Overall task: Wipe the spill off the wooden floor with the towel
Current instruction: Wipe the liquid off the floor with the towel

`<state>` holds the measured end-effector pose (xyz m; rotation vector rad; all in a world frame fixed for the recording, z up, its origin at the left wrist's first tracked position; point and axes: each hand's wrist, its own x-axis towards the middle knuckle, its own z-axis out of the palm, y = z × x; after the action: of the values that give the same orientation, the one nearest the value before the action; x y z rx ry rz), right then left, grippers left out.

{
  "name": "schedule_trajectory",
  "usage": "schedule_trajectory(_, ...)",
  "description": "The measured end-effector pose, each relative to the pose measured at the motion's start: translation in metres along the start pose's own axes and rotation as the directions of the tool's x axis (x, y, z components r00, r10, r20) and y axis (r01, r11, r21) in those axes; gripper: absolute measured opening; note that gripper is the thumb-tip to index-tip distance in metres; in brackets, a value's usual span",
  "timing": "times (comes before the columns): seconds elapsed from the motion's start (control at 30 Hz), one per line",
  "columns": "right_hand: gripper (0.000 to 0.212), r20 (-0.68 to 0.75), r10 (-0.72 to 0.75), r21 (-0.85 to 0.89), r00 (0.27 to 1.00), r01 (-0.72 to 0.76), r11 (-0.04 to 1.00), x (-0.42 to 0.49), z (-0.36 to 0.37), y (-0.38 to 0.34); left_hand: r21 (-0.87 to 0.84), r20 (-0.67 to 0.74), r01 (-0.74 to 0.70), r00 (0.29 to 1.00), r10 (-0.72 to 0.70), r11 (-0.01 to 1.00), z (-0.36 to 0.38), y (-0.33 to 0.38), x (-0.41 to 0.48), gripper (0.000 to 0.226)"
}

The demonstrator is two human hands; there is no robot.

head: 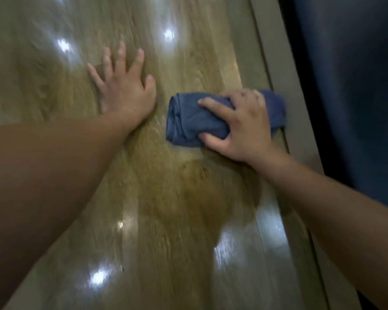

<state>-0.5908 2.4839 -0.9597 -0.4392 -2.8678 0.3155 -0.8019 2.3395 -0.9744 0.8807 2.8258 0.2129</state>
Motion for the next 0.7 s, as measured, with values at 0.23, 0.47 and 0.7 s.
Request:
schedule_trajectory(0.23,0.060,-0.022,-0.003,-0.027,1.000,0.003,1.000,-0.160,-0.016,-0.036,0.011,-0.122,-0.053,0.991,0.054,0.999,-0.002,0.002,-0.037,0.061)
schedule_trajectory(0.47,0.063,0.054,0.096,-0.099,0.994,-0.090,0.991,-0.159,-0.024,-0.055,-0.139,0.019,0.018,1.000,-0.016,0.990,0.007,0.024,-0.315,0.053)
schedule_trajectory(0.7,0.060,0.071,0.087,-0.045,0.994,-0.084,0.995,-0.287,-0.040,-0.082,-0.009,0.115,-0.321,0.941,0.320,0.947,0.049,-0.026,-0.471,0.064)
